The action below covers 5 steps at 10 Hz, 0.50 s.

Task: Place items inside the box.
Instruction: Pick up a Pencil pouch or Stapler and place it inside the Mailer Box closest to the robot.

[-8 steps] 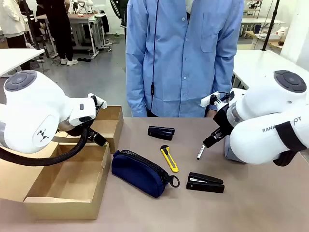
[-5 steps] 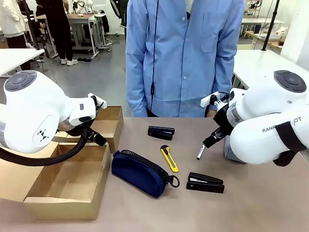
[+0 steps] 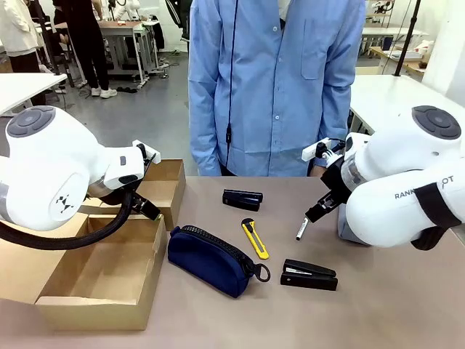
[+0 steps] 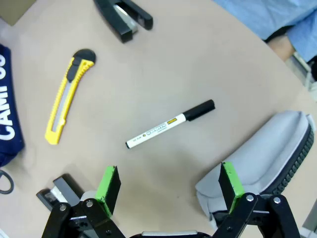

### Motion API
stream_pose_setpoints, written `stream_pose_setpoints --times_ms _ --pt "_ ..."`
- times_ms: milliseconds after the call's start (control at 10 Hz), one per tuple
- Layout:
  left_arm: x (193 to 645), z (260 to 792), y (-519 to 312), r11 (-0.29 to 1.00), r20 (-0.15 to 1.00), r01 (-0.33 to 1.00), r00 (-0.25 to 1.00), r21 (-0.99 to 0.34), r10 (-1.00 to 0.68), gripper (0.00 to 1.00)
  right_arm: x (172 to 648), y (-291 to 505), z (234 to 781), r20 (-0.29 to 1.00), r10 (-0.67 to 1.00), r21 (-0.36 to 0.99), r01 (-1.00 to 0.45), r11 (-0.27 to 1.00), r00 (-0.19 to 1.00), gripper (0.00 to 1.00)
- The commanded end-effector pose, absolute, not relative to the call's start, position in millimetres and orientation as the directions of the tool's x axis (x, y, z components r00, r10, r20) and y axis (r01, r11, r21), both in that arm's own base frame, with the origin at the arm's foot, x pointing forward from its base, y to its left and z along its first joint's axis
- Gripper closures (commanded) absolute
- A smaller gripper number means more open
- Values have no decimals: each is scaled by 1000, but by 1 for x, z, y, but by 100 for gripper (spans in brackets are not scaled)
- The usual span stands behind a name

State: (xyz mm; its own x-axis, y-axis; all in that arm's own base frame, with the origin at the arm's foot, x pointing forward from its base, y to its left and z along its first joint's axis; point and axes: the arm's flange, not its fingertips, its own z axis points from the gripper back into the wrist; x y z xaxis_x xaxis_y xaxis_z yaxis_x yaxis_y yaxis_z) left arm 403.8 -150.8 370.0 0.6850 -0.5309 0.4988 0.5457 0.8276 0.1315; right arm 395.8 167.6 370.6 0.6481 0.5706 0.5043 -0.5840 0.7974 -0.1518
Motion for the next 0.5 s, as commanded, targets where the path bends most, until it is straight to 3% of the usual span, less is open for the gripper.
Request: stream_pose_setpoints --times_ms 0,400 --pt "404 370 -151 828 499 546 685 132 -531 0 396 168 371 505 570 -151 -584 798 648 0" --pt "404 370 -151 828 499 546 685 132 -531 0 396 168 371 505 570 -151 -584 798 648 0"
